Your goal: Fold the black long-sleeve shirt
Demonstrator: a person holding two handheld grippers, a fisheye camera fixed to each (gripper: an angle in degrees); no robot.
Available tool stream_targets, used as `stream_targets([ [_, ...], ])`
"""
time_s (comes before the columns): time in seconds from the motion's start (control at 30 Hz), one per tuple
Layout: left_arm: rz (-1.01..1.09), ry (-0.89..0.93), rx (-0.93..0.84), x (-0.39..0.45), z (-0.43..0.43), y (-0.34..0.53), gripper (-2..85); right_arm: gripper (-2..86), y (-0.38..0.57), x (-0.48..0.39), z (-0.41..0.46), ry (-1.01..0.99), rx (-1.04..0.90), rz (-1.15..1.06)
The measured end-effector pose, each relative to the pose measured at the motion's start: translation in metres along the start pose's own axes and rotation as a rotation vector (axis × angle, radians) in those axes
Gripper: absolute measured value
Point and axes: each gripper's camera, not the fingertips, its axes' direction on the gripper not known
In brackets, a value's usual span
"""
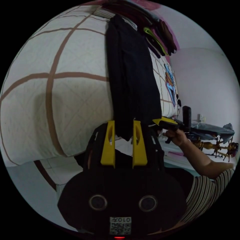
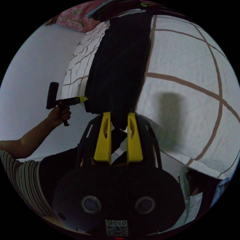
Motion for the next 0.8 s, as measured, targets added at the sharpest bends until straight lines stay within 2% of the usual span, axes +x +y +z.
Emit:
stream_targets([
  [0.17,0.021,-0.017,-0.078,-0.012,0.008,-0.006,10.4,5.8,-0.005,0.013,-0.017,-0.033,0.036,0.083],
  [0.27,-0.019,0.095,-0.111,-0.035,0.01,-0.004,9.6,5.5,-0.01,0.019,-0.031,-0.071,0.026,0.08],
  [0.8,0.101,0.325,0.003,-0.063,-0.051,0.008,8.4,5.1,-0.013,0.009,-0.155,-0.074,0.114,-0.185],
])
